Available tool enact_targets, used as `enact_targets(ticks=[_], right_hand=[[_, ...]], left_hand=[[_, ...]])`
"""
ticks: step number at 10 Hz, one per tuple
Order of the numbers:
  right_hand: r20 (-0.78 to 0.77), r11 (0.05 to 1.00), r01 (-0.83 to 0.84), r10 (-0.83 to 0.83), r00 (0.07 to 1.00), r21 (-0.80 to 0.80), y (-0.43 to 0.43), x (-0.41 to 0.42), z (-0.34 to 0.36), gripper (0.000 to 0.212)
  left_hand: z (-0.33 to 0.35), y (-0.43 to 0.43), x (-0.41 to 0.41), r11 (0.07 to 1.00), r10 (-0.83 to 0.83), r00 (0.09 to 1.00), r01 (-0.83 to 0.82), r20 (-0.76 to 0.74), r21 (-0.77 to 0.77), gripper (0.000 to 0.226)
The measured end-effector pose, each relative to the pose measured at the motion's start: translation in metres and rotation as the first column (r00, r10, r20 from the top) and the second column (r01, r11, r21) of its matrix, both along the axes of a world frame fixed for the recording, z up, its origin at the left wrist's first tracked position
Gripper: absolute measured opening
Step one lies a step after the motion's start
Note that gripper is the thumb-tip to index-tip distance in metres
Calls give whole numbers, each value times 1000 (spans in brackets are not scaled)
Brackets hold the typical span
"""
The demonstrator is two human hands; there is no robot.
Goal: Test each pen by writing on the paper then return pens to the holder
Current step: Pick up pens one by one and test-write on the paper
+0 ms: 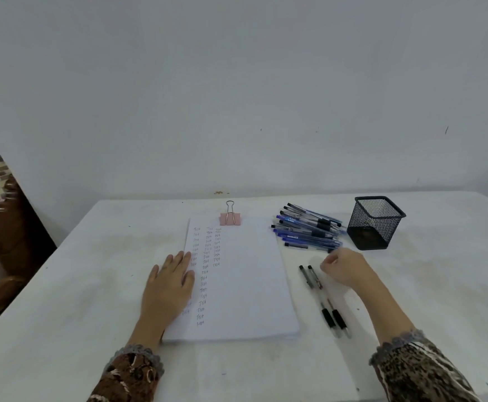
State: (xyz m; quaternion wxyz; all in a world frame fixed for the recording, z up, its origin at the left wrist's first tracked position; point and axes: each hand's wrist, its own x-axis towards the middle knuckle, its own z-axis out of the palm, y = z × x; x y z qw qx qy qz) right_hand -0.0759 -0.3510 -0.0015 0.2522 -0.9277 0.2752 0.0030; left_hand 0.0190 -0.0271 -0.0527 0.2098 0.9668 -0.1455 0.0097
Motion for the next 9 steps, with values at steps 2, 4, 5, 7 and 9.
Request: enact_targets(ticks=[2, 4, 5, 7, 9], right_hand=[[117, 943, -96, 139, 983, -318, -12, 28, -22, 33], [82, 882, -154, 212, 974, -446, -12, 34, -20, 19], [223, 895, -102, 217, 950, -435, -6, 33, -11, 12], [546, 431, -384, -360, 757, 816, 42, 40, 32, 15], [177, -340, -484, -642, 746, 806, 102, 59, 6, 66]], left_hand=[[2, 0, 0, 1000, -7, 1000, 7, -3, 12, 50], [1, 0, 0, 1000, -11, 1000, 12, -10, 10, 50], [2, 0, -1, 1000, -12, 1000, 12, -6, 2, 50], [3, 0, -2, 1000, -14, 1000, 14, -7, 3, 50], [4, 0, -2, 999, -27, 1000, 27, 3, 25, 50]])
